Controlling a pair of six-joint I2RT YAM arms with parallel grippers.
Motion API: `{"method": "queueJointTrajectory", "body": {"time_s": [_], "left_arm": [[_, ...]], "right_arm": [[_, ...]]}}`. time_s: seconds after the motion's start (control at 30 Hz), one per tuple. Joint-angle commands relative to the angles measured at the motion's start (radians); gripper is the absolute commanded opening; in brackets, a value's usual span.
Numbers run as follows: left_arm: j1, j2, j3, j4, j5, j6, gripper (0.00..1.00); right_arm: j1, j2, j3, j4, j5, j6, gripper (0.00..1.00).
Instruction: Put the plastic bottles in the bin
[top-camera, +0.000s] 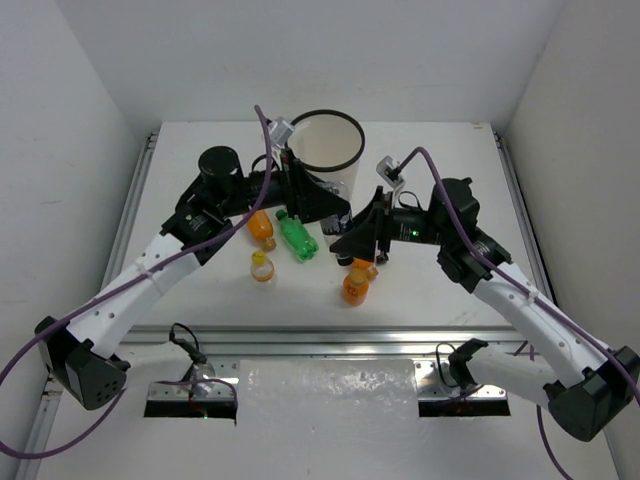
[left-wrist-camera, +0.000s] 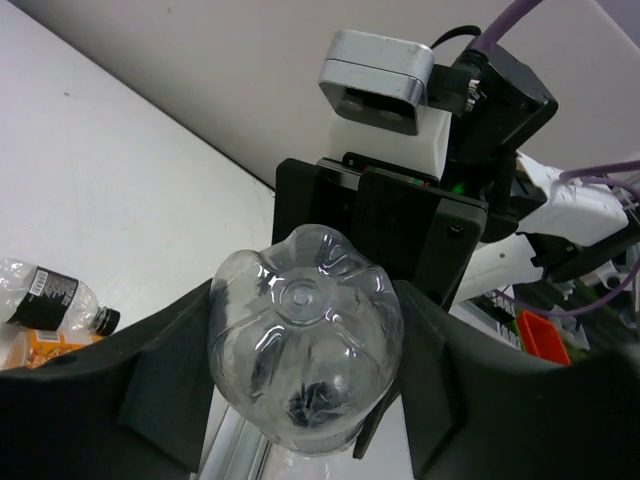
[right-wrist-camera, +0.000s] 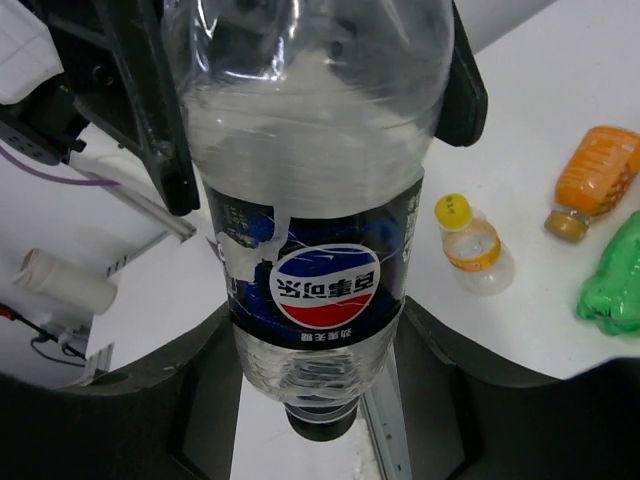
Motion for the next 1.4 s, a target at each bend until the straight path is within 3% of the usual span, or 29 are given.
{"method": "queueJointTrajectory", "body": {"time_s": [0.0, 0.03, 0.1, 0.13, 0.17, 0.2, 0.23, 0.27, 0.3, 0.37, 0.5, 0.7, 0.77, 0.8, 0.83, 0.87, 0.93, 1.0, 1.2, 1.23, 1.37], "left_arm": [[-0.011, 0.019, 0.025, 0.059, 0.018, 0.004, 0.35], [-0.011, 0.045, 0.056, 0.045, 0.021, 0.007, 0.27], [-0.011, 0.088, 0.116, 0.014, 0.035, 0.023, 0.03], [-0.011, 0.098, 0.145, -0.048, 0.023, 0.03, 0.03], [-0.009, 0.105, 0.177, -0.087, -0.076, 0.059, 0.02], [-0.009, 0.118, 0.261, -0.178, -0.168, 0.076, 0.0], [-0.009, 0.128, 0.313, -0.225, -0.265, 0.088, 0.0], [-0.008, 0.142, 0.419, -0.272, -0.478, 0.117, 0.0], [-0.007, 0.183, 0.47, -0.341, -0.585, 0.133, 0.0], [0.014, 0.233, 0.597, -0.372, -0.801, 0.162, 0.0], [0.081, 0.419, 0.758, -0.369, -0.845, 0.217, 0.0], [0.154, 0.67, 0.952, -0.371, -0.864, 0.28, 0.02], [0.166, 0.717, 0.943, -0.336, -0.852, 0.294, 0.22], [0.17, 0.733, 0.944, -0.313, -0.845, 0.294, 0.31], [0.178, 0.75, 0.958, -0.305, -0.813, 0.294, 0.52], [0.181, 0.785, 0.97, -0.303, -0.806, 0.294, 0.61], [0.184, 0.822, 1.037, -0.332, -0.784, 0.287, 0.74], [0.184, 0.849, 1.067, -0.355, -0.761, 0.28, 0.78], [0.175, 0.706, 0.972, -0.372, -0.726, 0.241, 0.87], [0.172, 0.635, 0.91, -0.378, -0.732, 0.236, 0.94], [0.163, 0.399, 0.658, -0.38, -0.7, 0.191, 0.98]], "right_arm": [[0.004, -0.011, 0.049, 0.073, -0.051, -0.008, 0.26], [0.004, -0.016, 0.049, 0.082, -0.055, -0.007, 0.27], [0.004, -0.033, 0.055, 0.058, -0.026, -0.032, 0.44], [0.004, -0.043, 0.06, 0.032, 0.022, -0.051, 0.97], [0.003, -0.059, 0.077, -0.015, 0.096, -0.106, 0.99], [0.003, -0.1, 0.081, -0.13, 0.188, -0.125, 0.99], [0.003, -0.126, 0.086, -0.184, 0.409, -0.138, 0.99], [0.001, -0.152, 0.083, -0.291, 0.533, -0.146, 0.99], [0.001, -0.196, 0.081, -0.343, 0.654, -0.137, 0.99], [0.001, -0.223, 0.078, -0.472, 0.964, -0.113, 0.99], [-0.005, -0.215, 0.077, -0.575, 1.198, -0.12, 0.99], [-0.048, -0.106, 0.04, -0.536, 1.203, -0.191, 0.99], [-0.117, -0.051, 0.008, -0.463, 1.131, -0.217, 0.99], [-0.149, -0.027, -0.004, -0.432, 1.009, -0.221, 0.99], [-0.193, 0.039, -0.012, -0.389, 0.967, -0.224, 0.99], [-0.201, 0.077, -0.015, -0.367, 0.944, -0.235, 0.99], [-0.203, 0.165, 0.005, -0.343, 0.913, -0.269, 0.98], [-0.204, 0.288, 0.017, -0.313, 0.865, -0.284, 0.97], [-0.209, 0.573, 0.067, -0.218, 0.81, -0.313, 0.93], [-0.209, 0.596, 0.068, -0.189, 0.792, -0.315, 0.91], [-0.215, 0.694, 0.078, -0.135, 0.792, -0.326, 0.84]]}}
